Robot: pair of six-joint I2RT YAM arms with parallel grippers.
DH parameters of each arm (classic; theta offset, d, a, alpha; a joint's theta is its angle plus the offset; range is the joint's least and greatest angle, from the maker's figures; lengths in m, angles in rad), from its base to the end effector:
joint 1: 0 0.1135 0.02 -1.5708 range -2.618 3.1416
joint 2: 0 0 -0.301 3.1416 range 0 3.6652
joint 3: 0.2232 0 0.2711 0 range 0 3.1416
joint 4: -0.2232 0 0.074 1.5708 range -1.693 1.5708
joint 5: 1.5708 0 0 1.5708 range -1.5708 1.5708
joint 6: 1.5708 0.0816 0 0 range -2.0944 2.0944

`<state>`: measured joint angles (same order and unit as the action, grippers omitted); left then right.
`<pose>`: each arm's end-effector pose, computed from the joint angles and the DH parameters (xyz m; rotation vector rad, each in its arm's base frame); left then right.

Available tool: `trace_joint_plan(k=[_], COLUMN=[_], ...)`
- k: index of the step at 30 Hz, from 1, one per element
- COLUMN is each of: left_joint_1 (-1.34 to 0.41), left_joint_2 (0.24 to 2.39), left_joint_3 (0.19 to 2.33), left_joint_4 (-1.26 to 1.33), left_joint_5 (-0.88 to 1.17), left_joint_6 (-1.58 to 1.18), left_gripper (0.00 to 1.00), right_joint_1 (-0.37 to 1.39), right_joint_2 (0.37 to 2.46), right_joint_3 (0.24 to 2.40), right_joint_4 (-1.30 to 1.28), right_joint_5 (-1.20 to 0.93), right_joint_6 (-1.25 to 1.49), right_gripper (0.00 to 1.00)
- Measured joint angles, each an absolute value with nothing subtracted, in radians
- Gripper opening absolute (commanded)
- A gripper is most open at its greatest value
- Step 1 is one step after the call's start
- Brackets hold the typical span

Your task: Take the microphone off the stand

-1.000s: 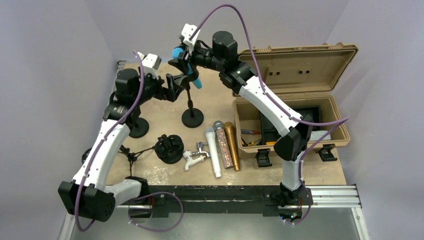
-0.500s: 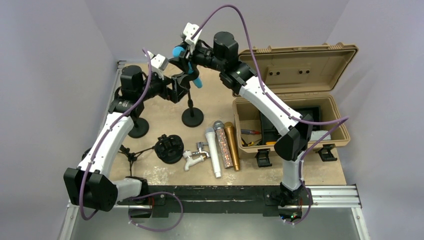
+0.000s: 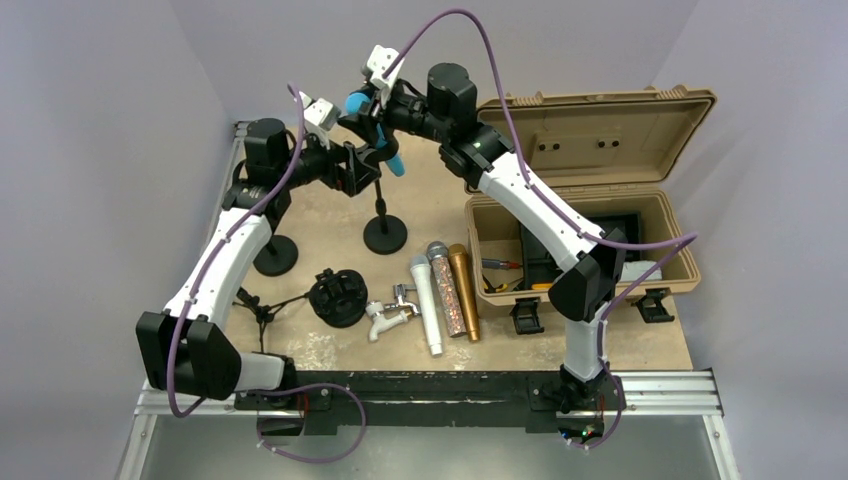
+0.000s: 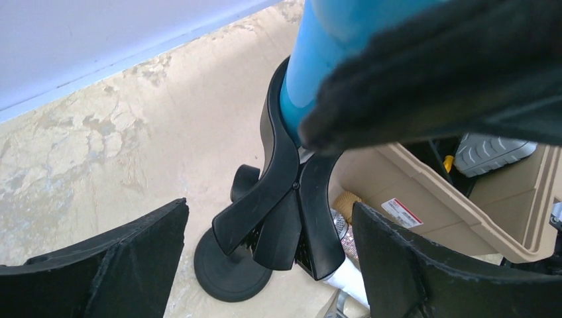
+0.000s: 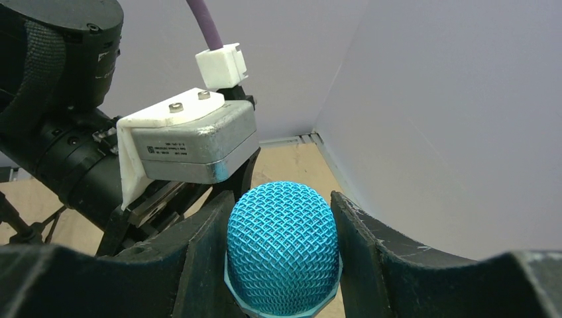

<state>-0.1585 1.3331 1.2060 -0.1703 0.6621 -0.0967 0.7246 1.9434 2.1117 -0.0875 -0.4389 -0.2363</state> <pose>0.3389 -0.1050 0.3915 0.5184 1.8045 -0.7915 0.3720 0.3756 0.5092 -1.0129 1.1602 0.7164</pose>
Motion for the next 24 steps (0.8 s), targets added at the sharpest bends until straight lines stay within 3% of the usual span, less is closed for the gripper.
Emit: trace_joint_plan(k=[3,7,8,10,11,17,24], left_joint_1=[-0.155,-0.155,-0.154,-0.154,-0.155,-0.152,-0.153], left_joint_2=[1.346,1.350,1.350,1.350,1.350,1.350,1.350], left_joint_3=[1.220,1.221,1.221,1.222,1.225,1.239,1.240], left_joint_4=[-0.154,-0.147,-0.148,-0.152,-0.157,-0.192,-0.189], left_joint_5=[0.685,0.699,0.699,0.697,0.688,0.655,0.625], left_joint_6=[-0.111,-0.119,-0.120,-0.115,-0.102,-0.073,-0.065], left_gripper=[0.79,0.56,0.45,0.07,0.00,0.00,0.00], right_joint_1=[0.724,0.724,0.724,0.724,0.724,0.724,0.740], right_joint_2=[1.943,1.943,1.943,1.943,1.943,1.943,1.927], right_joint_3=[2.112,2.112,2.112,2.112,2.112,2.111,2.105], right_joint_4=[-0.088,-0.088,-0.088,-0.088,-0.087,-0.055,-0.030], right_joint_5=[-0.439,-0.439,-0.439,-0.436,-0.437,-0.367,-0.198], right_joint_6=[-0.236,-0.236,-0.236,-0.236,-0.236,-0.233,-0.168], right_gripper=[0.20,0.20,0.20,0.19,0.18,0.05,0.03])
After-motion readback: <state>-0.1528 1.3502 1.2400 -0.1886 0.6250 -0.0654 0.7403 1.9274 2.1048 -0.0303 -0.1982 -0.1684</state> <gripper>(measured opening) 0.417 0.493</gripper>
